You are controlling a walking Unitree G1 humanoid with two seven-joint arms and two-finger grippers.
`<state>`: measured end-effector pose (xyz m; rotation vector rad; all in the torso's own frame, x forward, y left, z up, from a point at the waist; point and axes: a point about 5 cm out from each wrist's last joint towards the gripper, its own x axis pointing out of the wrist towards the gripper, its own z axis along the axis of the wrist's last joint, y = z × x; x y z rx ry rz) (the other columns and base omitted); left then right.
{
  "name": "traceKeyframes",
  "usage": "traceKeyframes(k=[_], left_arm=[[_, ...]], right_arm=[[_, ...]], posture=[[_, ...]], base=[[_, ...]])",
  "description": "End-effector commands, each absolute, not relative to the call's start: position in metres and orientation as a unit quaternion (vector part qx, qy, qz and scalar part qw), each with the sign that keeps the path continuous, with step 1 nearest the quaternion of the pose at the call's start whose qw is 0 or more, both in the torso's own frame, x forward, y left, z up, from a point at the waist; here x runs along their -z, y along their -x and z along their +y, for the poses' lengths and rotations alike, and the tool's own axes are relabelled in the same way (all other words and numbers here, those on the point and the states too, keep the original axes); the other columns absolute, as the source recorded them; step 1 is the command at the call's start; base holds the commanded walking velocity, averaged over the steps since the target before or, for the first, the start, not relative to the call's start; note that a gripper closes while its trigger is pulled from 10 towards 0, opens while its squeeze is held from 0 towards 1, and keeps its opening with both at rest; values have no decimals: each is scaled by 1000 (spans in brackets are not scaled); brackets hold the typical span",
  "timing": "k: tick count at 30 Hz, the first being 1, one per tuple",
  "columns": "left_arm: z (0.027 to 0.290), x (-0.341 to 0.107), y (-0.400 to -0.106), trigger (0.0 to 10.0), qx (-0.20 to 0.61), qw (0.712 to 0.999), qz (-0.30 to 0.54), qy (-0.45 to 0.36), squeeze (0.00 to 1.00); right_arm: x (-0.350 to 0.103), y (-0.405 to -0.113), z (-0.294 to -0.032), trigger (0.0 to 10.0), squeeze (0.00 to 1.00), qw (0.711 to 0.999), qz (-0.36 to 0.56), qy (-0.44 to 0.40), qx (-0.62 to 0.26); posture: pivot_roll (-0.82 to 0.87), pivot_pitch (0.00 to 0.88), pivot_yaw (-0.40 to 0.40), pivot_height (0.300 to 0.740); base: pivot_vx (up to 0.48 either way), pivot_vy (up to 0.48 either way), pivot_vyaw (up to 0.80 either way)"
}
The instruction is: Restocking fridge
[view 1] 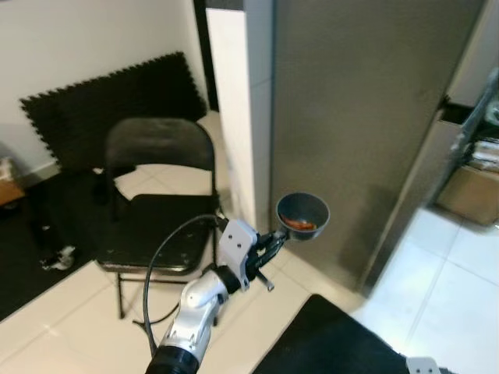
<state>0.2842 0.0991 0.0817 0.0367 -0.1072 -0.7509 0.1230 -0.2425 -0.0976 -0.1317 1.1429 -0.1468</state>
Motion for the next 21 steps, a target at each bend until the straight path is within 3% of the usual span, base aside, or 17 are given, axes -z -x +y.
traceKeyframes(k=[1,10,21], left_arm=[[102,-79,-286,10000,354,934,-42,-13,0],[108,-68,-283,10000,348,937,-16,13,0],[113,-62,-278,10000,348,937,-13,13,0]], right_arm=[[98,-123,-242,10000,0,838,538,54,72],[98,-124,-241,10000,0,839,538,54,71],[97,-124,-242,10000,0,839,538,56,66]], posture=[[15,0,-4,740],[15,0,-5,740],[17,0,-8,740]], base=[[0,0,0],[0,0,0],[307,0,0]])
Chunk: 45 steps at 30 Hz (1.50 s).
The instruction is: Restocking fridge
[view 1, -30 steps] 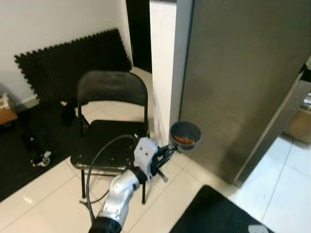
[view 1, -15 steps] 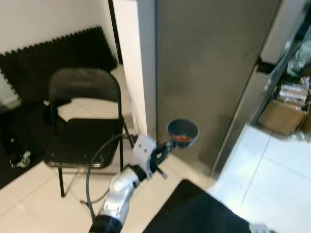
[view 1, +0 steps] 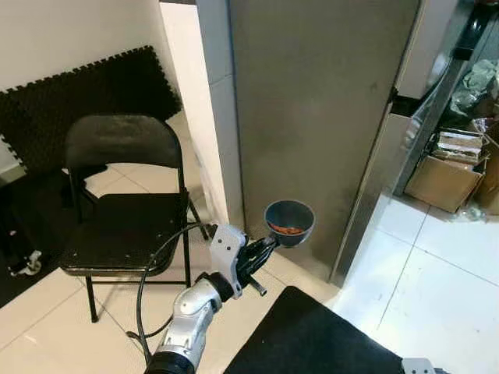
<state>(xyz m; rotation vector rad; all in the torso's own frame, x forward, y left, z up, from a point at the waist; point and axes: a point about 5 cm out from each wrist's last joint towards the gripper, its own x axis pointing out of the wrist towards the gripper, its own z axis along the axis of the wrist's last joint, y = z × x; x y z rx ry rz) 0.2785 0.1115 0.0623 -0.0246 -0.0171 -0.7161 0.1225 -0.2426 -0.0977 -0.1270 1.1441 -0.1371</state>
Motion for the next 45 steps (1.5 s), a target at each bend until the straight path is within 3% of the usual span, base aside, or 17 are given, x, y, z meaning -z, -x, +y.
traceKeyframes(k=[1,34,45], left_arm=[[113,-63,-279,10000,349,937,-14,14,0],[102,-70,-279,10000,372,928,-32,17,0],[101,-71,-280,10000,367,929,-34,20,0]], right_arm=[[97,-124,-242,10000,0,839,538,55,66],[97,-124,-242,10000,0,839,536,53,77],[98,-123,-243,10000,0,833,545,58,76]], posture=[[17,0,-8,740],[17,0,-6,740],[14,0,-6,740]], base=[[345,0,0],[353,0,0],[0,0,-788]])
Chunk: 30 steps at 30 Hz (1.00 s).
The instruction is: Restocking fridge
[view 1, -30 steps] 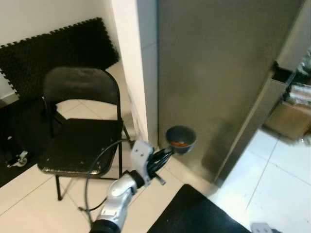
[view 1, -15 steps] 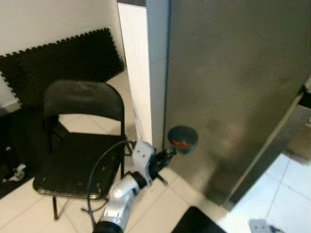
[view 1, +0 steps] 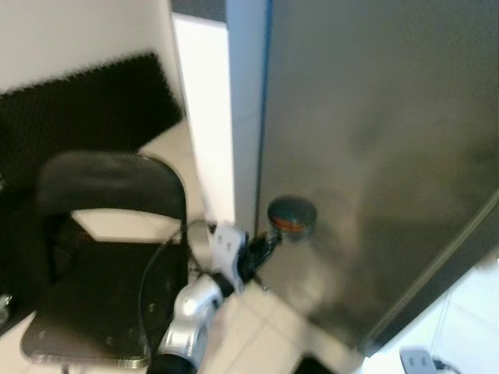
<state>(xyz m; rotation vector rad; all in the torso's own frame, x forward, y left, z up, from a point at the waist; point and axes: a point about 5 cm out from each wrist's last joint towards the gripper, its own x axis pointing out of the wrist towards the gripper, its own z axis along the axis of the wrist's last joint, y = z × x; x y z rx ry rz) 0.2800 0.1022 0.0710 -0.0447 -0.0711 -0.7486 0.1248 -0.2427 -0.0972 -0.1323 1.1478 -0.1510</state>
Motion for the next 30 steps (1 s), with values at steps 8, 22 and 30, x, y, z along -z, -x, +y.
traceKeyframes(k=[8,22,30], left_arm=[[100,-70,-279,10000,369,929,-32,22,0],[97,-72,-278,10000,382,923,-35,20,0],[96,-75,-279,10000,377,925,-38,26,0]], right_arm=[[97,-122,-245,10000,0,833,545,58,79],[94,-132,-245,10000,0,845,526,58,76],[94,-134,-244,10000,0,847,523,65,72]], posture=[[12,0,-6,740],[13,0,-7,740],[14,0,-8,740]], base=[[0,0,-788],[0,-378,-55],[0,-265,0]])
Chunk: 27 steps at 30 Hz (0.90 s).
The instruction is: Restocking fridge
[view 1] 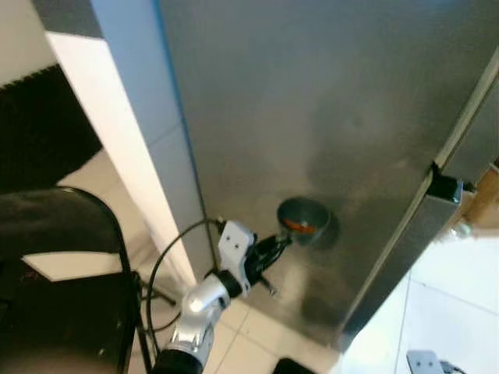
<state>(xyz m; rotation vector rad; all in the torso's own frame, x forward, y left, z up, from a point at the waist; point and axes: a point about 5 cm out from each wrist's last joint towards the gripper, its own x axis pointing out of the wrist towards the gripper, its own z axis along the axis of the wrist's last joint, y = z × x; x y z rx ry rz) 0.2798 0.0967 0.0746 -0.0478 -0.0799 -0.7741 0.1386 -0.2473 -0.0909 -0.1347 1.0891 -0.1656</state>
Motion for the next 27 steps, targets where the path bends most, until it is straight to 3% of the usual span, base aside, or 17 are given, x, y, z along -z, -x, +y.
traceKeyframes(k=[1,11,22,27], left_arm=[[96,-75,-280,10000,377,925,-39,26,0],[102,-73,-278,10000,378,925,-37,23,0],[126,-61,-270,10000,373,927,-6,27,0],[132,-58,-264,10000,392,919,6,45,0]], right_arm=[[93,-134,-244,10000,0,847,522,65,72],[84,-161,-240,10000,0,873,483,48,51],[66,-196,-240,10000,0,898,433,69,17],[57,-211,-239,10000,0,909,410,79,3]], posture=[[14,0,-8,740],[12,0,-9,740],[15,0,-8,740],[15,0,-8,740]], base=[[0,0,0],[0,0,0],[0,-401,0],[0,0,0]])
